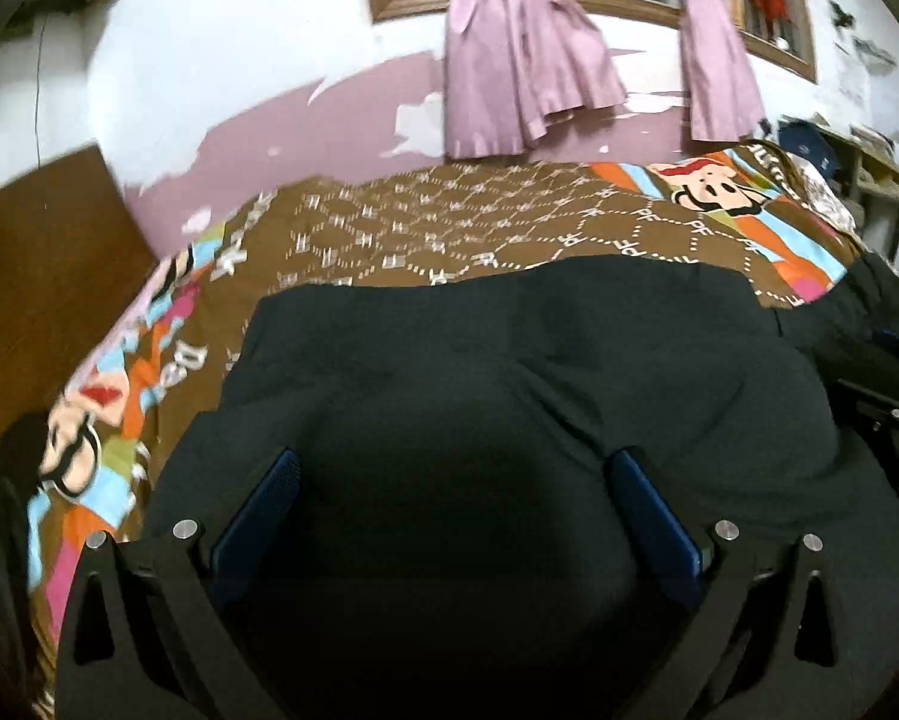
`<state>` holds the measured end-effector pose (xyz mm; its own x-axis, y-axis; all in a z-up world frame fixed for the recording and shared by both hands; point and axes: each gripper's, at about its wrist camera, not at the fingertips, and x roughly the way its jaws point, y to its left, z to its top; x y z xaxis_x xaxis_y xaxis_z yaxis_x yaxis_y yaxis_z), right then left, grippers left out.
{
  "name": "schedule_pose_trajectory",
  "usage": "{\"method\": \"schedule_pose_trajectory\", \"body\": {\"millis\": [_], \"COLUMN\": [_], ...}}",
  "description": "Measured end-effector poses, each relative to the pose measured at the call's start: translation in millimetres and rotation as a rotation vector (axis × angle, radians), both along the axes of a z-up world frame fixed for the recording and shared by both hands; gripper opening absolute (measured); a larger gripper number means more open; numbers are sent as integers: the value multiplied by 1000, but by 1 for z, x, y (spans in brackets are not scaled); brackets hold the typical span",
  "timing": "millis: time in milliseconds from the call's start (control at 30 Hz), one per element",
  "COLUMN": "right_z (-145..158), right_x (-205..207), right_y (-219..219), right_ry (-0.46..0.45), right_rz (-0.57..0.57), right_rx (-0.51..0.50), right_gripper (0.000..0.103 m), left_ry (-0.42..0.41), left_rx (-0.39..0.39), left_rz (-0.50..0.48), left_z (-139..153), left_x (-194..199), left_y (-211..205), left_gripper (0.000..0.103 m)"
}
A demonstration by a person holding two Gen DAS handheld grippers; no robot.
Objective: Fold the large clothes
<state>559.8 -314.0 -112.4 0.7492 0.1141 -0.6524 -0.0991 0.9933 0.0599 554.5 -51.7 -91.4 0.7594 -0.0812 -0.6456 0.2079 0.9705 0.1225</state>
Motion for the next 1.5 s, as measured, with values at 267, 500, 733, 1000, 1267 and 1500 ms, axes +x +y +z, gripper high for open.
{"method": "schedule_pose_trajectory", "body": {"millis": [267, 500, 733, 1000, 1267, 1500], "right_z": [-15, -20, -24, -24, -24, -20], "right_x": [6, 10, 11, 10, 9, 0], "right_y": [-10, -7, -6, -5, -4, -9], "right_ry": [38, 65, 72, 71, 64, 24], "right_rz": [19, 12, 11, 8, 8, 14], "right_rx": [79, 62, 56, 40, 39, 73], "right_gripper": [103, 103, 103, 103, 103, 103], "left_ry": [121, 81, 81, 60, 37, 3], "left_rx": [-33, 7, 19, 42, 70, 74], "left_rz": [-31, -41, -39, -39, -36, -36], "left_z": [-7, -15, -20, -24, -27, -28], "left_x": [17, 12, 16, 13, 8, 0], "left_y": [-1, -6, -10, -12, -17, -17], "left_gripper": [102, 102, 102, 102, 102, 102]}}
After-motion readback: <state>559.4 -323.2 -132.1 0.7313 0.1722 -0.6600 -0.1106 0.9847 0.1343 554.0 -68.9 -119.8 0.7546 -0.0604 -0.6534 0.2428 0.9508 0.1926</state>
